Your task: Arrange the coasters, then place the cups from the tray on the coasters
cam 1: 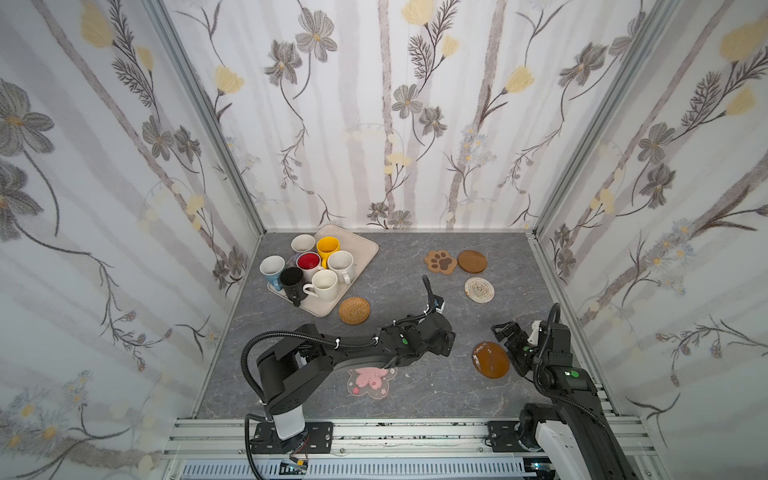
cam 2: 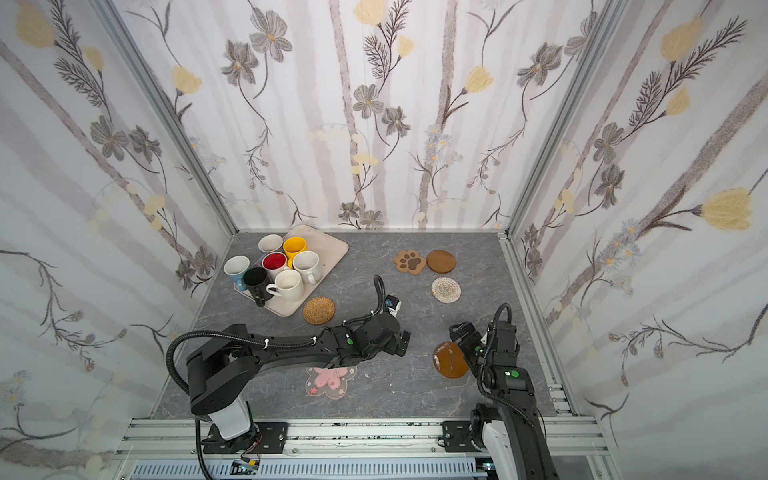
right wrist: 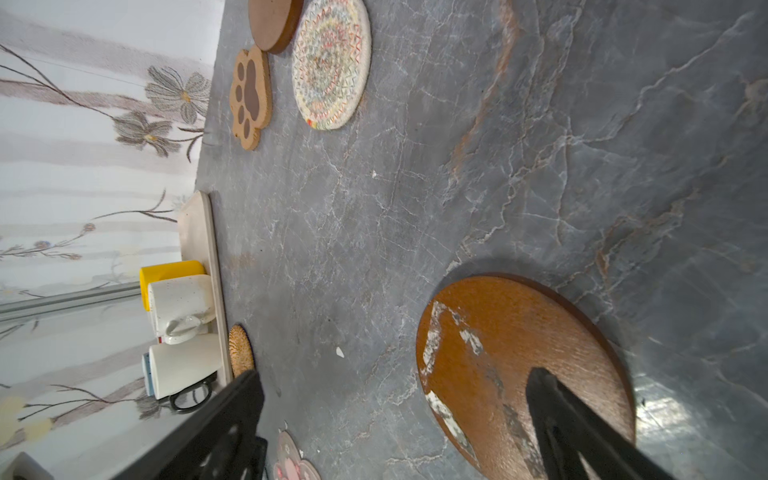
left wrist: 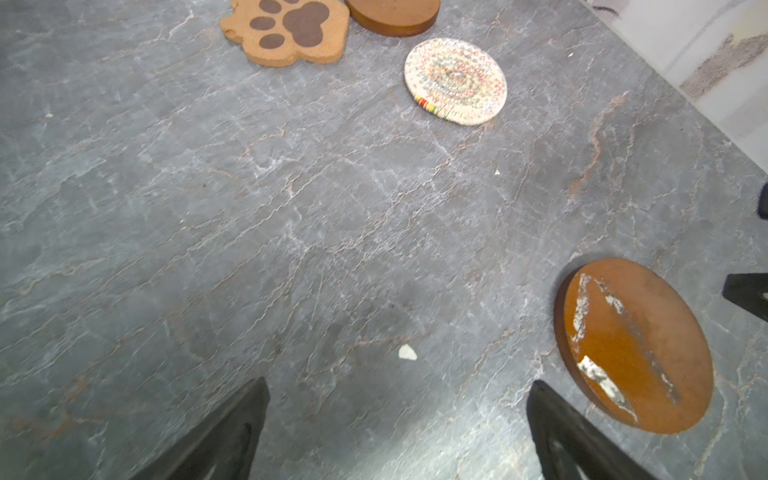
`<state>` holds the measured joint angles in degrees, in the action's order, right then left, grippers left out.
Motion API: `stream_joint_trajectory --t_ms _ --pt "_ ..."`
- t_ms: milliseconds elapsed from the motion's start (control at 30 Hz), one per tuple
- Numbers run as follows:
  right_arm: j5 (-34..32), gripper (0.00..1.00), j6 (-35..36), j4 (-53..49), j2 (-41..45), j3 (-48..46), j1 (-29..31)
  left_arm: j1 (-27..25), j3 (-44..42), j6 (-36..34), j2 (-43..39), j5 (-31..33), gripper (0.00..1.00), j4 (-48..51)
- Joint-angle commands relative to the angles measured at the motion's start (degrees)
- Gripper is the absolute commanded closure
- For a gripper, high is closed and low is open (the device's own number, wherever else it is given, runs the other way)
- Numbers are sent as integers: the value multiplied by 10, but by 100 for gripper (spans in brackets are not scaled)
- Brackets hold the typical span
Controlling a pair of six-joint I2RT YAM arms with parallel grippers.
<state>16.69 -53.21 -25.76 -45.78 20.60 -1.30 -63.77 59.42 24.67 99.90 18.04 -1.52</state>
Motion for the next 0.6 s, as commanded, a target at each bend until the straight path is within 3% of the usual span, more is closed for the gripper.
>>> stream_joint_trajectory --t_ms 0,200,300,567 --pt "-52 0 1 -22 -3 0 32 5 -23 18 -19 24 0 -15" --pt "-143 0 31 -36 -17 26 156 15 -65 24 -44 28 0 -28" --pt "-155 0 30 -30 -32 14 202 22 -81 23 -56 27 0 -33" --pt "-202 16 -27 -53 -48 -4 311 41 -117 23 -85 24 0 -44"
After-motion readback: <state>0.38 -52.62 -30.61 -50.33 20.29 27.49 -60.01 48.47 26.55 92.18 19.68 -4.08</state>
